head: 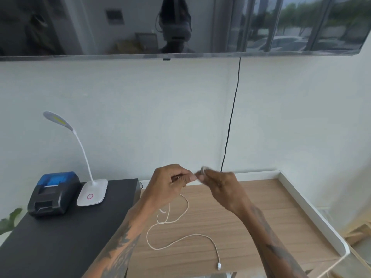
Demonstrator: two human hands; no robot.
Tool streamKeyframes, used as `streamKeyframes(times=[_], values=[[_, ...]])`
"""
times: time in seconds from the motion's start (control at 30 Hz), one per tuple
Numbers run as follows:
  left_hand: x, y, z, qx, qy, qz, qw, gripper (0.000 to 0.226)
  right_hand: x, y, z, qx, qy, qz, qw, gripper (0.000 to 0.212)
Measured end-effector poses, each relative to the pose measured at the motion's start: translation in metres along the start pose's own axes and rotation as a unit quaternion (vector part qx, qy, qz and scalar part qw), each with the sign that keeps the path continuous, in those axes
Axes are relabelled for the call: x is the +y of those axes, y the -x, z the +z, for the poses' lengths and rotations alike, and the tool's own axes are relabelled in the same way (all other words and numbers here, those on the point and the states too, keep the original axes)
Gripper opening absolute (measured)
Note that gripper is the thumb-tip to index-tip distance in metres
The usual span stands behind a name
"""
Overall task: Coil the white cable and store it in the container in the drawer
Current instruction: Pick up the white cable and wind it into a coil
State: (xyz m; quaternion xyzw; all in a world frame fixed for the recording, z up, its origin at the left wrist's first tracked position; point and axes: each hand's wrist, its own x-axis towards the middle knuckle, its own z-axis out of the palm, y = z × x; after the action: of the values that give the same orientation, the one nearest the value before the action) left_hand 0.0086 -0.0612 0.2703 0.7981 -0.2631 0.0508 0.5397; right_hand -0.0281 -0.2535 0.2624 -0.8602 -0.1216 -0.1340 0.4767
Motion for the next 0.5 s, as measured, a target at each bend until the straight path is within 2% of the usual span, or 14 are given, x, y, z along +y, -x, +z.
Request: streamKeyframes(times=[0.07, 0.17, 0.23, 0.37, 0.43, 0.5], values=[[0.0, -0.001, -0.004, -0.012, -0.016, 0.001, 1.0, 0.01, 0.005, 0.008, -0.002, -0.08, -0.027, 0.064, 0.994, 0.027], [-0.002, -0.001, -0.002, -0.005, -0.022, 0.019, 1.0, 0.009, 0.003, 0.015, -0.011, -0.181, -0.173, 0.119, 0.961, 0.033], [-0.002, -0.003, 0.0, 0.006, -0.025, 0.034, 0.999, 0.009, 0.001, 0.018, -0.017, -0.204, -0.224, 0.123, 0.945, 0.034], [-0.001, -0.009, -0.001, 0.024, -0.046, 0.074, 0.996, 0.009, -0.006, 0.024, -0.021, -0.254, -0.322, 0.139, 0.901, 0.019], [-0.002, -0.011, 0.0, 0.027, -0.038, 0.08, 0.996, 0.008, -0.009, 0.027, -0.018, -0.248, -0.347, 0.139, 0.893, 0.018], [-0.004, -0.01, 0.002, 0.027, -0.002, 0.051, 0.998, 0.01, -0.008, 0.029, -0.016, -0.228, -0.379, 0.123, 0.888, 0.019]])
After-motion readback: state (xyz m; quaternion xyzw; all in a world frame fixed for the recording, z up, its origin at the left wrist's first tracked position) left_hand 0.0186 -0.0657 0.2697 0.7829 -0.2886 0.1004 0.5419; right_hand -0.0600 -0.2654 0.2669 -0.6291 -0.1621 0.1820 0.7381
